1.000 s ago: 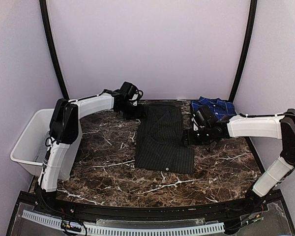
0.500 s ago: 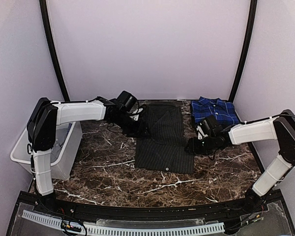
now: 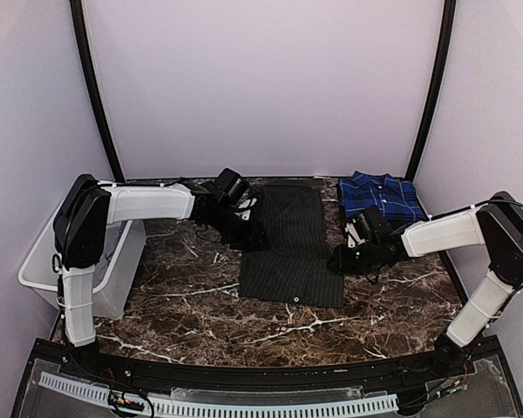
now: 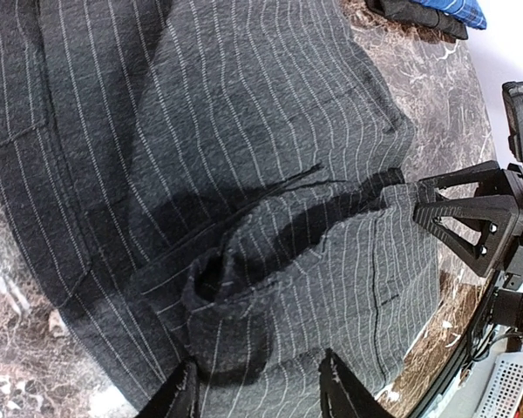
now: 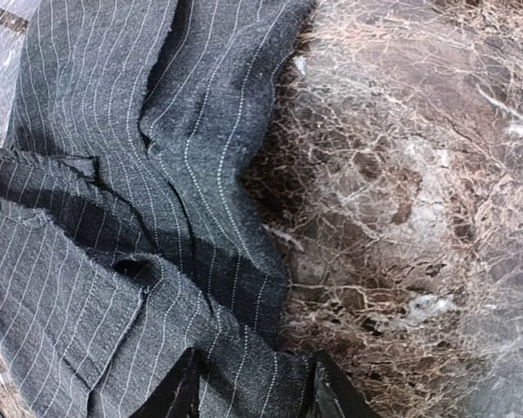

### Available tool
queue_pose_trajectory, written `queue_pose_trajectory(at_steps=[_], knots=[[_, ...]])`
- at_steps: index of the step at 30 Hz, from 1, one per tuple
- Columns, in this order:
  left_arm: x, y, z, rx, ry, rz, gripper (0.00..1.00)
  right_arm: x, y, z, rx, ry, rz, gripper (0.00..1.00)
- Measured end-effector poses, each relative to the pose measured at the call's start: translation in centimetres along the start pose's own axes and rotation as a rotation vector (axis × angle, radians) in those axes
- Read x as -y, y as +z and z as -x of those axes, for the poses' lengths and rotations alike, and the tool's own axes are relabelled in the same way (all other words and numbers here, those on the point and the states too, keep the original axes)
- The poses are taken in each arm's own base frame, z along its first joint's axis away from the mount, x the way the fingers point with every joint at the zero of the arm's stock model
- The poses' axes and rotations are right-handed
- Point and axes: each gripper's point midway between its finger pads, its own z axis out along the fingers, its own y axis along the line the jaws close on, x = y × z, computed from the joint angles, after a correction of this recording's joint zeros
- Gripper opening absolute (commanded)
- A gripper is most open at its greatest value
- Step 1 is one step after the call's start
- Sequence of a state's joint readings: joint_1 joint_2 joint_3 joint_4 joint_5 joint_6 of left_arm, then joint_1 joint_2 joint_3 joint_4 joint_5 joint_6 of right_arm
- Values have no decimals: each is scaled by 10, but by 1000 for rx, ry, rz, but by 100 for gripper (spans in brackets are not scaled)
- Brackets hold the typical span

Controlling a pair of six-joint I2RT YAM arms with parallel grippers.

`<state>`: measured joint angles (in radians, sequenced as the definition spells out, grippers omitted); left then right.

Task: Fold and stack the long sleeve shirts
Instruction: Flatten out the crumpled shirt at the center of the board.

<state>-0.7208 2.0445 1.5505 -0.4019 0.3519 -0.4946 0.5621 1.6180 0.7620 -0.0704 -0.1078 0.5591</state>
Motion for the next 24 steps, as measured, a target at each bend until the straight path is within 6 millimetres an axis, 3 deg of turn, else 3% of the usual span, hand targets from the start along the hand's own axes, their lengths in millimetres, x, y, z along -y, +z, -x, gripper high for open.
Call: queue_pose_trajectory(at_steps=[4,6,8,9,11,18,24], knots=[[0,4,3,21,12,9,45,-1,0,1,3,0,2,27],[-2,7,4,24,12,17,39,-1,0,2,7,-1,5,19],[-6,13,4,20,14,27,25,-2,-1,3,12,3,9,13],[-8,15,2,16,16,30,12,-2,-1,4,16,4,9,11],[-10,19,0,4,24,33,2,-4,-2,5,21,1,10,7],[-2,13,-8,-21,61,-10,0,-28,-24,7,58,-59,48,2],[23,-26,-48,-75,97,-139,0,-67,-60,-3,82,-138,170,2]])
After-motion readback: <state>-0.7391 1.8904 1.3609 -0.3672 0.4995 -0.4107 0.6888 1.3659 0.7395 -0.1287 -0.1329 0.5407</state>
